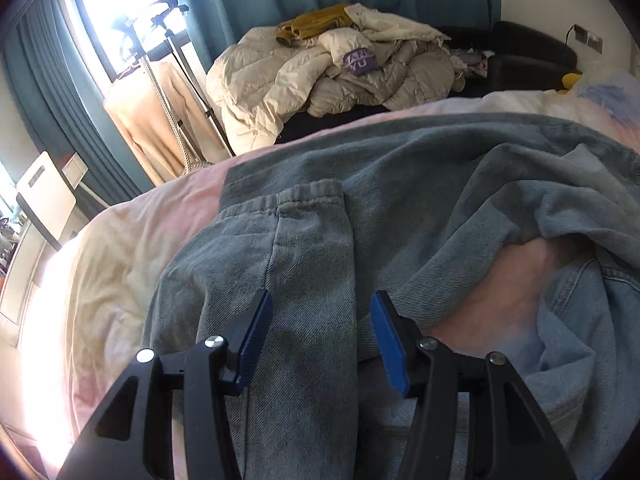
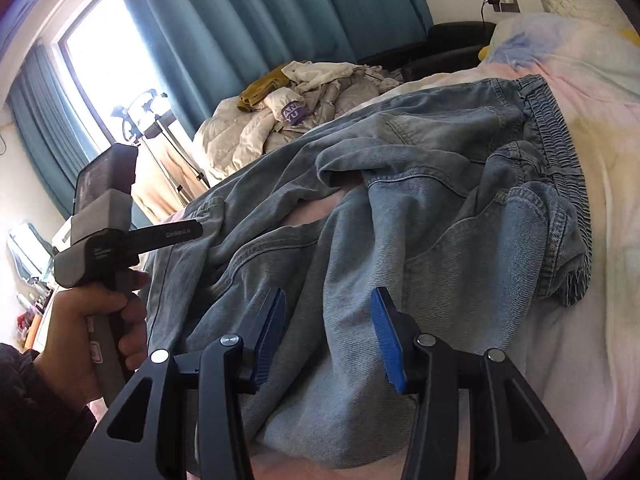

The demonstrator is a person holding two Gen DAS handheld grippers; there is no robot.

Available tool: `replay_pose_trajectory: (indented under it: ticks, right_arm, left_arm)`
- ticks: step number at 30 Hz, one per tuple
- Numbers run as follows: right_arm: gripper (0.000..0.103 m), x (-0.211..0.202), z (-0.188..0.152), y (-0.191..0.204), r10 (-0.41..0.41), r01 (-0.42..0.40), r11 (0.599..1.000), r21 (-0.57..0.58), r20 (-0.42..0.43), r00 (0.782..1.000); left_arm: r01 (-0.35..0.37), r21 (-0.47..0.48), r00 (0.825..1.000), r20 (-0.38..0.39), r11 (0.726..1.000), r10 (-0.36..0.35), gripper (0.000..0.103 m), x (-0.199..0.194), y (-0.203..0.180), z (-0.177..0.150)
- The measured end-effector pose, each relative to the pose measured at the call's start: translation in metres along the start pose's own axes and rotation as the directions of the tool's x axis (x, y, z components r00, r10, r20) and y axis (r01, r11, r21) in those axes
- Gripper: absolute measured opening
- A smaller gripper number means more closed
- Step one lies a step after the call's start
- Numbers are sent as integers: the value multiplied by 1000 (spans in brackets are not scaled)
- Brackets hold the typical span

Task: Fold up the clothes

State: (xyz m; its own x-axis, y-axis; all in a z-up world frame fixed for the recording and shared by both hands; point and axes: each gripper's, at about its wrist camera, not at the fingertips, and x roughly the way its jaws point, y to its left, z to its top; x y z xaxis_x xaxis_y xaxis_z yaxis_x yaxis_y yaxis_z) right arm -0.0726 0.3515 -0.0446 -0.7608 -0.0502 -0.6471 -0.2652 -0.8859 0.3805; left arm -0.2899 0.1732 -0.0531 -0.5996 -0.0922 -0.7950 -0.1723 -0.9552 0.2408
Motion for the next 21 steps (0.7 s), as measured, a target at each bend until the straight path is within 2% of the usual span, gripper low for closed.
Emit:
replay_pose_trajectory:
  ticks: [3, 10, 15, 18, 19, 20, 21]
  right_arm:
    - [45, 7, 1, 4, -55, 56, 997, -45, 24, 998]
    - [45, 21, 1, 11, -62, 64, 995, -80, 25, 998]
    - [45, 20, 1, 14, -67, 70, 992, -104, 37, 997]
    - [45, 17, 1, 15, -70, 75, 991, -109, 45, 997]
    - [45, 16, 2, 15, -73, 77, 991, -110, 47, 996]
    - [45, 14, 2, 15, -75, 80, 990, -113, 50, 996]
    - [45, 12, 2, 16, -76, 83, 990, -117, 56, 995]
  left_arm:
    - [-46, 69, 998, -44, 997, 49, 53, 20, -8, 3]
    - [-83, 145, 991, -91, 986, 97, 53, 43, -19, 7]
    - [-88, 114, 990, -96, 990, 100, 52, 34, -8, 10]
    - [-105, 66, 992, -65, 992, 109, 34, 17, 7, 8]
    - [-122, 47, 990, -59, 991, 124, 22, 11, 15, 8]
    - [-138, 28, 989, -54, 990, 139, 14, 5, 22, 7]
    - [-137, 9, 989, -52, 990, 138, 12, -1, 30, 5]
